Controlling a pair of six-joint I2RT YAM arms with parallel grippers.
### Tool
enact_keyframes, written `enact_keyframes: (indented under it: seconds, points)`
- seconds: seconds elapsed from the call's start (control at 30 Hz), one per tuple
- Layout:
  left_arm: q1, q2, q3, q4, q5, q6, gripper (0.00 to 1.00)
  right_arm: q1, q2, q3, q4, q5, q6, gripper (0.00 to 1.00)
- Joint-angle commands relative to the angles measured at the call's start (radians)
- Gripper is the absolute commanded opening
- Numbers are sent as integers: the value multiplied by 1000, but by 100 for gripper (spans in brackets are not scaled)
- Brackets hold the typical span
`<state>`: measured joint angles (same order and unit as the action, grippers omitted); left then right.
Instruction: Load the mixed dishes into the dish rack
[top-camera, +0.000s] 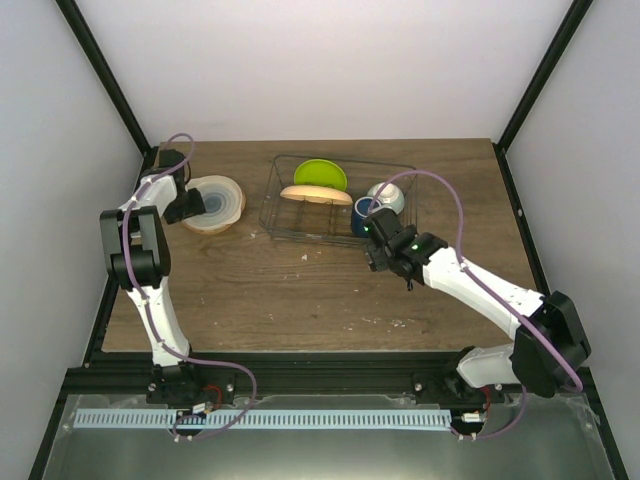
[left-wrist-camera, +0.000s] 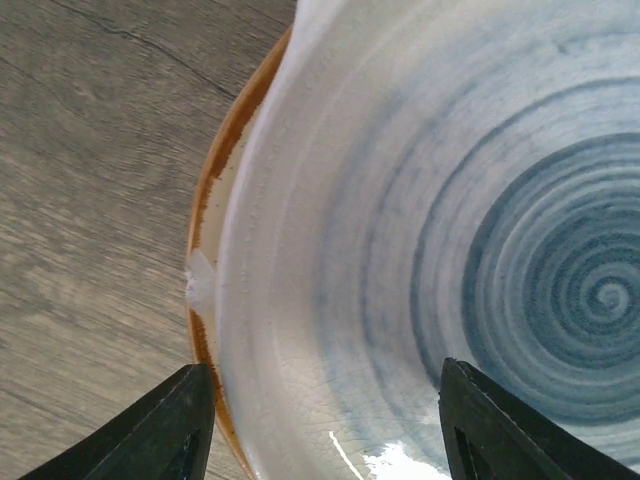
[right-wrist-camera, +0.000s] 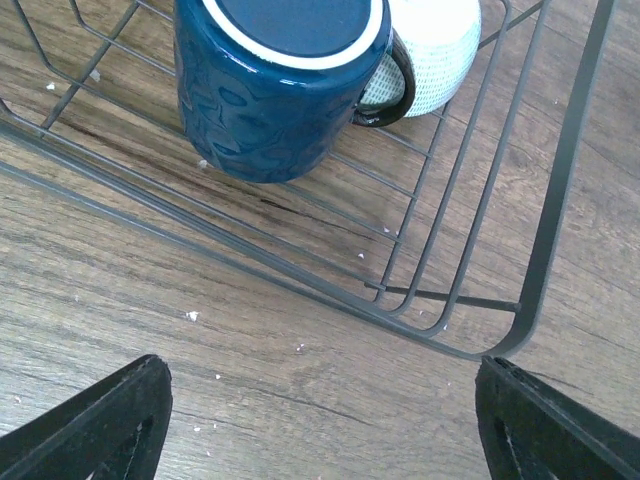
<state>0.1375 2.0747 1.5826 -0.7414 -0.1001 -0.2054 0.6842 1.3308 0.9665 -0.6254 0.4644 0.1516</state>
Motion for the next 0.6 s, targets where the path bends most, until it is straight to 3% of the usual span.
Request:
enact_keyframes:
  seconds: [0.0, 0.37, 0.57]
  points:
    - [1, 24, -10, 32, 43, -14, 62, 8, 1, 1, 5, 11, 10, 84]
    - [-1, 61, -30, 59, 64, -27, 57, 8, 19, -4, 7, 12, 8, 77]
    - [-4, 72, -74, 92, 81, -52, 49, 8, 22, 0, 4, 16, 5, 74]
